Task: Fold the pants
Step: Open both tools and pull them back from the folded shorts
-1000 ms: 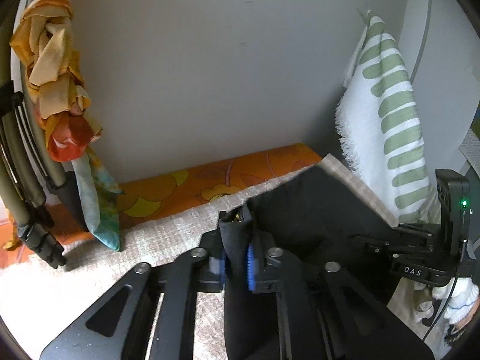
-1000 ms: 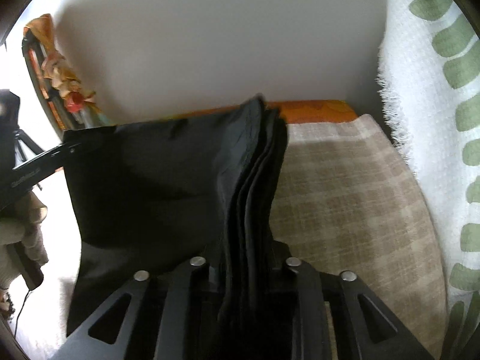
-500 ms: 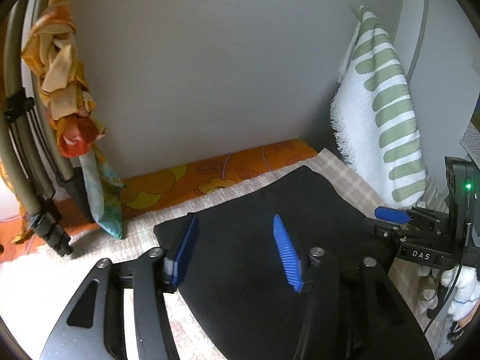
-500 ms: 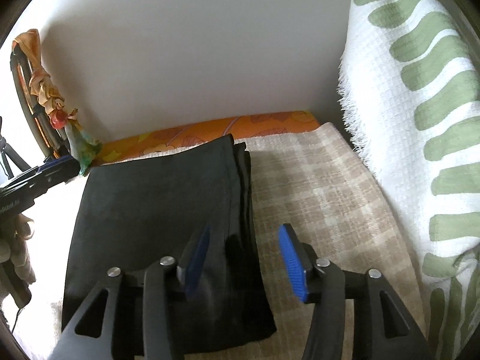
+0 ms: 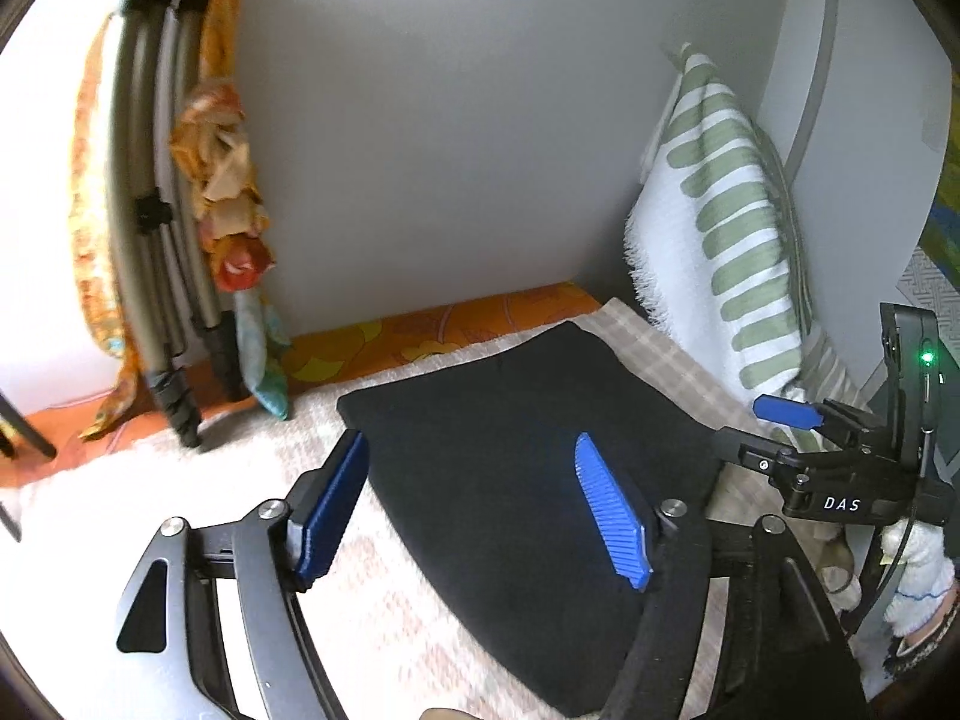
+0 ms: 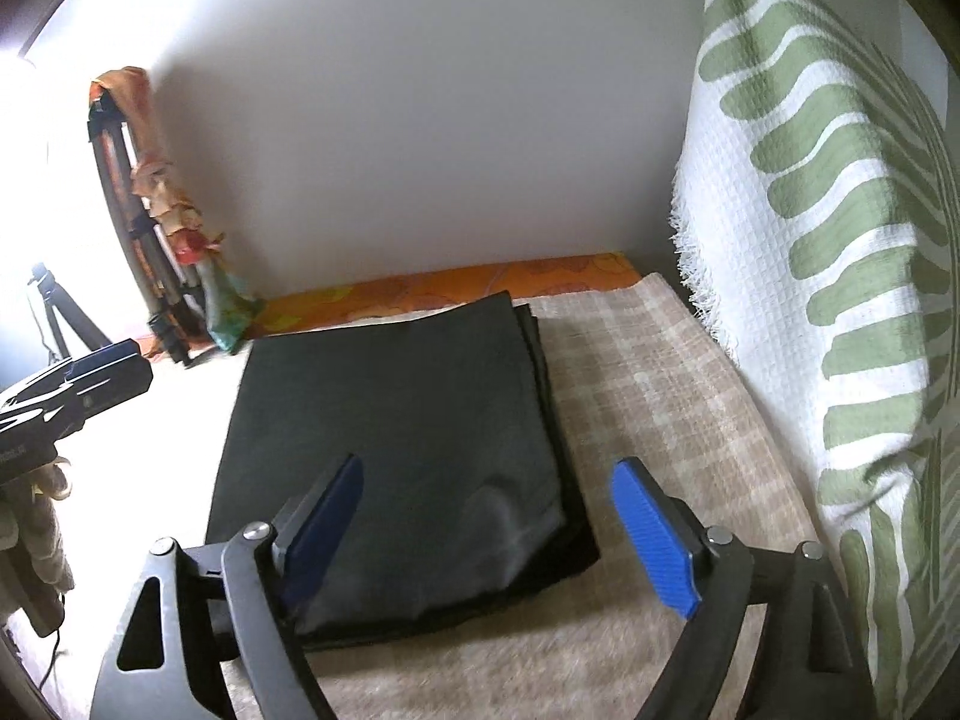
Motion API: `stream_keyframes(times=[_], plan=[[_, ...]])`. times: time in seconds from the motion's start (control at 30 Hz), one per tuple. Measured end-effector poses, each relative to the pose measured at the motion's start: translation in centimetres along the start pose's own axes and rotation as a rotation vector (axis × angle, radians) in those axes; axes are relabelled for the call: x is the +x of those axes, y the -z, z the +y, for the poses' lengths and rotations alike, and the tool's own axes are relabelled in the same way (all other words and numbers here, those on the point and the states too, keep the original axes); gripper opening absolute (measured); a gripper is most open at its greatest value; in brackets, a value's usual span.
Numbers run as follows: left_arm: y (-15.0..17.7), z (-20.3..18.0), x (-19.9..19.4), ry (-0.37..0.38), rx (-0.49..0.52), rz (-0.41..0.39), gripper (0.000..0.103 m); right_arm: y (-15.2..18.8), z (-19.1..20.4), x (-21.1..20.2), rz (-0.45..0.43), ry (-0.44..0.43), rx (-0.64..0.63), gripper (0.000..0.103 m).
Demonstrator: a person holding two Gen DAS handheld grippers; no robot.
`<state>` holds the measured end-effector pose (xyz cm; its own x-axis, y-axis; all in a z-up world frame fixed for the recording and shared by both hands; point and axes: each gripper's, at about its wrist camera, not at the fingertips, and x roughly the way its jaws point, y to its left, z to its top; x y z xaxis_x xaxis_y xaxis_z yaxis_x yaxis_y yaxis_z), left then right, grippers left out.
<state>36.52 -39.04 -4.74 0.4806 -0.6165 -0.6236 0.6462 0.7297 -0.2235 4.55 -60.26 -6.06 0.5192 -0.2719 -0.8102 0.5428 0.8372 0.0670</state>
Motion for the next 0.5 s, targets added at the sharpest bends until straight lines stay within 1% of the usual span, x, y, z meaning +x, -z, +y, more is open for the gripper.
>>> stream_keyframes(times=[0.03,0.1,0.27,0.43,0.47,0.5], plan=[[0.2,-0.1,-0.7,-0.003,0.001,-0.004,0.074,0.2,0.3,-0.5,-0.005,-0.001,0.0,0.09],[0.5,-0.3,-2.0,-0.007,0.0,-0.013,0.081,0.6,0.9,-1.5,-0.01,-0.002,0.0,0.093],[1.3,-0.7,-5.3,-0.025,-0.005,-0.034,0.081,1.5,2.1,-3.8,-0.019,-0.018,0.013,0.093],[2.2,-1.2,-7.9,-0.045,-0.004,-0.036,0.081,2.4,3.6,-5.8,-0.035,0.003,0.005,0.094],[2.5,-1.2,-8.5,-0.046,-0.001,-0.042,0.081,2.6,3.8,-6.2,-0.037,0.002,0.007,0.095],[2.8,-1.3,-9.1,-0.047,0.003,-0.048,0.081,2.8,4.0,-6.7,-0.043,0.0,0.009,0.101]])
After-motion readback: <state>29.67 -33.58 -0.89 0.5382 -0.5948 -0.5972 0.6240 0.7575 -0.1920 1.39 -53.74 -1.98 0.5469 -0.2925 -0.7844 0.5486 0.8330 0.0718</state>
